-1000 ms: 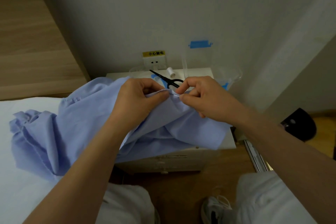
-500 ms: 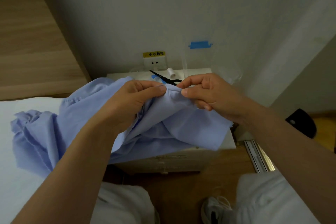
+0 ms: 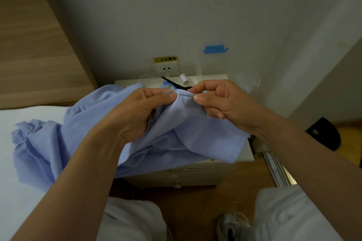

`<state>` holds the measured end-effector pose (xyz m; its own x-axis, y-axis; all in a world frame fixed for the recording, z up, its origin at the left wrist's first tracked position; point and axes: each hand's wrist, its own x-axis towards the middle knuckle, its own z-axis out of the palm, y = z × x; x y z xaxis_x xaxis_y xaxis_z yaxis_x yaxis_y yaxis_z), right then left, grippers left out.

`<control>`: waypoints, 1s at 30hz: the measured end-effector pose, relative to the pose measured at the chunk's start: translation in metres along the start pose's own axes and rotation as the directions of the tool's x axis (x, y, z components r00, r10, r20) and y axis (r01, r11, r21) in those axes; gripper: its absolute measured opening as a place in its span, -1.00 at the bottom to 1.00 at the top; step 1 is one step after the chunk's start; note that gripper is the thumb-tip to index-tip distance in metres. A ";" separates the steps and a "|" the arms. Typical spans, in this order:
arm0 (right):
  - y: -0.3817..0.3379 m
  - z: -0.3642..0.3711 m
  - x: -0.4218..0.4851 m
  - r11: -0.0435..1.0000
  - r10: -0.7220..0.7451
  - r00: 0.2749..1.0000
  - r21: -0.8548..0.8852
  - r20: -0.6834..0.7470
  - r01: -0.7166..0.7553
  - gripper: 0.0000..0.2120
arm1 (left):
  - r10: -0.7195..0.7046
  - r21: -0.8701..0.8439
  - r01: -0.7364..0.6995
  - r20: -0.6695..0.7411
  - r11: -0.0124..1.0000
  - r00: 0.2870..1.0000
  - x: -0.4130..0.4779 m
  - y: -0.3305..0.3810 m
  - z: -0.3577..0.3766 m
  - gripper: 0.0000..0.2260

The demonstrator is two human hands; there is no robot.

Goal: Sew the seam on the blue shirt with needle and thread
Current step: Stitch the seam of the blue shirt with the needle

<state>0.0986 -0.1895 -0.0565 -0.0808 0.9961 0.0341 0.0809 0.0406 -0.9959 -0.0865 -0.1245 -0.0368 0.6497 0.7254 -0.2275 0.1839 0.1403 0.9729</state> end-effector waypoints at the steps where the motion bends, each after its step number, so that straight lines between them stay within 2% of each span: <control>1: 0.000 0.000 0.000 1.000 0.000 1.000 -0.006 -0.002 0.000 -0.84 | -0.004 0.005 0.004 0.000 1.000 1.000 0.000 0.001 0.001 -0.51; 3: 0.003 0.002 0.000 1.000 -0.002 1.000 -0.017 -0.011 0.002 -0.84 | -0.023 0.002 0.023 -0.020 1.000 1.000 0.001 -0.001 0.000 -0.54; 6: 0.006 0.004 -0.001 1.000 -0.009 0.999 -0.006 -0.032 0.009 -0.83 | -0.031 -0.007 0.031 -0.037 1.000 0.999 0.003 -0.005 -0.004 -0.76; 8: 0.006 0.005 -0.001 1.000 -0.013 0.999 0.001 -0.042 0.013 -0.82 | -0.046 -0.009 0.046 -0.024 0.999 0.999 0.003 -0.005 -0.005 -0.81; 18: 0.003 0.006 -0.001 0.999 -0.033 0.999 -0.023 -0.038 0.032 -0.85 | -0.049 -0.016 0.049 -0.045 0.999 0.998 0.005 -0.006 -0.004 -0.83; 22: 0.005 0.009 -0.002 0.999 -0.041 0.998 -0.021 -0.054 0.040 -0.85 | -0.061 0.017 0.062 -0.055 0.998 0.997 0.007 -0.010 -0.004 -0.74; 25: 0.006 0.012 -0.001 0.999 -0.032 0.997 0.004 -0.072 0.032 -0.86 | -0.058 0.031 0.060 -0.044 0.998 0.997 0.007 -0.008 -0.002 -0.82; 30: 0.004 0.013 0.000 0.999 -0.032 0.997 -0.004 -0.073 0.032 -0.85 | -0.063 -0.006 0.062 -0.073 0.998 0.995 0.004 -0.007 -0.002 -0.69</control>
<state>0.0857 -0.1905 -0.0619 -0.0102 0.9974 0.0717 0.0824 0.0723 -0.9940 -0.0867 -0.1208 -0.0441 0.5810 0.7627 -0.2842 0.2197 0.1892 0.9570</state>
